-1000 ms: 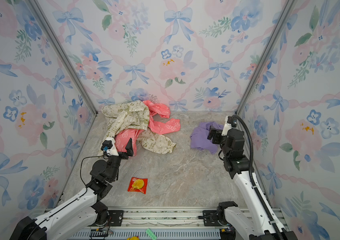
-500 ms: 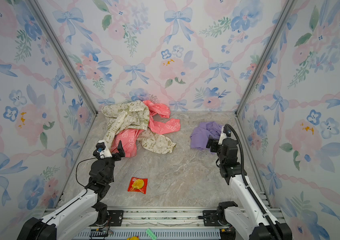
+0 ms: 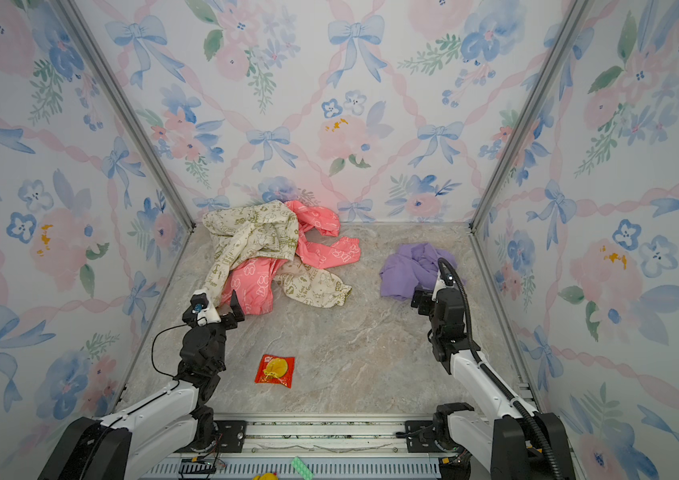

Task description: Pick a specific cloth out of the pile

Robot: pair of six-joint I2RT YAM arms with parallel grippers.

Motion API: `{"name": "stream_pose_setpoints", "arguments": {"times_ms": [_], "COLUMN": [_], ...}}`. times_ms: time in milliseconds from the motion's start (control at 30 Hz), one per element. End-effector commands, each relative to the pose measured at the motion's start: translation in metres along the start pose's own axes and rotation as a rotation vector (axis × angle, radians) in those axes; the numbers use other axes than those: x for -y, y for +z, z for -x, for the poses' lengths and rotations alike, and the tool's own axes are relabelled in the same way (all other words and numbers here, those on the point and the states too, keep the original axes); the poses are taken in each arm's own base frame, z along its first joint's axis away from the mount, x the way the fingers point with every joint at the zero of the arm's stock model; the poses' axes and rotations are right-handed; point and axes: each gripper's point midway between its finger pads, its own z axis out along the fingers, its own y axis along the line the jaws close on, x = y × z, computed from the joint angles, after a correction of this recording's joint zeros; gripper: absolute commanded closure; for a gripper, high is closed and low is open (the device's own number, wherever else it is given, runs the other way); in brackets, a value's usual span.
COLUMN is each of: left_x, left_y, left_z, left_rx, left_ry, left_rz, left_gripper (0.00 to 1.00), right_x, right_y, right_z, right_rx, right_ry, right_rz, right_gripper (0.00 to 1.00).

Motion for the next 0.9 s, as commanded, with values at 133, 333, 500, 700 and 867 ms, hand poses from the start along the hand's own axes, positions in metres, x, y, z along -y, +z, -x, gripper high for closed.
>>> {"name": "stream_pose_setpoints", "arguments": {"times_ms": [133,333,500,700,867], "left_x": [-0.008,-0.005,-0.007,-0.002,0.001], "left_y": [0.007,0.013,0.02,0.032,0.035], "left_z": [-0.014,-0.019,-0.017,-0.028,-0.031], "left_rx": [-0.008,-0.009,0.011,-0.001,-0.011], "left_ry": [0.025,0.007,0.013,0.044,0.059], "left_rz": [0.042,0.041,0.073,0.075,0.068], "left_gripper": [0.02,0.02,0.02,0.02,0.02], "right_x": [0.002,-0.002,-0.012,-0.025,-0.023], "right_y": [0.016,0.025,0.035,0.046,0.055], "right_z": [-0.004,-0.016,-0.032,-0.044,-0.043], "right_rx": [0.085,0.119,0.14,0.108,0.077], "right_ry": [-0.014,-0.074,-0.099,-0.148,-0.134], "right_rz": [-0.017,-0.004,0.044,0.084,0.084], "right_gripper": [0.03,0.03,0.03,0.03,0.03]}}
